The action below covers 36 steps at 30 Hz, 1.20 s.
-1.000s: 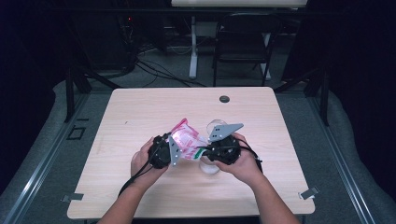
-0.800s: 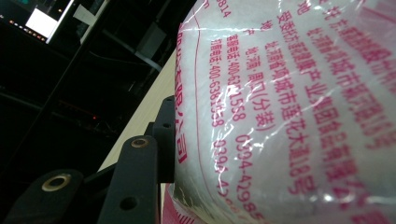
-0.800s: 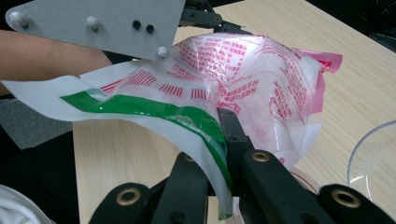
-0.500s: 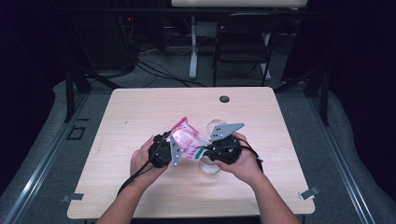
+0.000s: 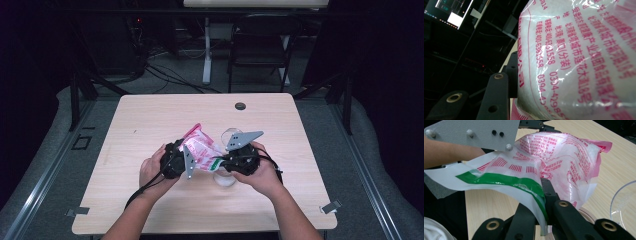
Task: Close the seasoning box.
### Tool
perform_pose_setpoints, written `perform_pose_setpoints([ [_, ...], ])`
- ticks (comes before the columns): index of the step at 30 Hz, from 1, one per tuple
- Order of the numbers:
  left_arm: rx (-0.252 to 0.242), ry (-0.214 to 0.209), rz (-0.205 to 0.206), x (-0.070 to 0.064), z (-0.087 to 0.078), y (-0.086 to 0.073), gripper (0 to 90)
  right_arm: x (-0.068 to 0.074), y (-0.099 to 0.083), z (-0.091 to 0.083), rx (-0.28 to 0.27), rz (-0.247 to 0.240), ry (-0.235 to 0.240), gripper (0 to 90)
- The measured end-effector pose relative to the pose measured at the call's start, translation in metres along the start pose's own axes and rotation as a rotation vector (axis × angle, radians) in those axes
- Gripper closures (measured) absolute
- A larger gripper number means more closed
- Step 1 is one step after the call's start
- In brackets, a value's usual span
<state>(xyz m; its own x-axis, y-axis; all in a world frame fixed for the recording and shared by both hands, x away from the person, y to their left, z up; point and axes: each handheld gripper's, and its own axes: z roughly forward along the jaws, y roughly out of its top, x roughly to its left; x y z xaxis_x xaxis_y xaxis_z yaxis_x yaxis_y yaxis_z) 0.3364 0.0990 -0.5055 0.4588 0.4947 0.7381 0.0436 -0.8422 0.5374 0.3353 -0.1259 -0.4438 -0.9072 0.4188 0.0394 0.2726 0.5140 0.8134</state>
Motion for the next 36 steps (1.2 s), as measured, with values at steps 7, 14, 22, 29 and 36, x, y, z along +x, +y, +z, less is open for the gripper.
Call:
perform_pose_setpoints([
  [7,0.01,0.016,0.039,0.0,-0.001,0.002,61.6,-0.003,-0.003,0.001,0.008,0.004,0.004,90.0],
  [14,0.019,0.03,0.086,0.001,-0.003,0.005,61.7,-0.007,-0.006,-0.001,0.009,0.015,-0.003,90.0],
  [22,0.024,0.045,0.126,0.0,-0.005,0.008,61.9,-0.01,-0.008,-0.003,0.011,0.024,0.009,90.0],
  [29,0.022,0.065,0.144,-0.001,-0.006,0.009,62.1,-0.012,-0.01,-0.004,0.013,0.028,0.015,90.0],
  [36,0.02,0.086,0.169,-0.004,-0.007,0.009,62.2,-0.012,-0.012,-0.003,0.024,0.025,0.019,90.0],
])
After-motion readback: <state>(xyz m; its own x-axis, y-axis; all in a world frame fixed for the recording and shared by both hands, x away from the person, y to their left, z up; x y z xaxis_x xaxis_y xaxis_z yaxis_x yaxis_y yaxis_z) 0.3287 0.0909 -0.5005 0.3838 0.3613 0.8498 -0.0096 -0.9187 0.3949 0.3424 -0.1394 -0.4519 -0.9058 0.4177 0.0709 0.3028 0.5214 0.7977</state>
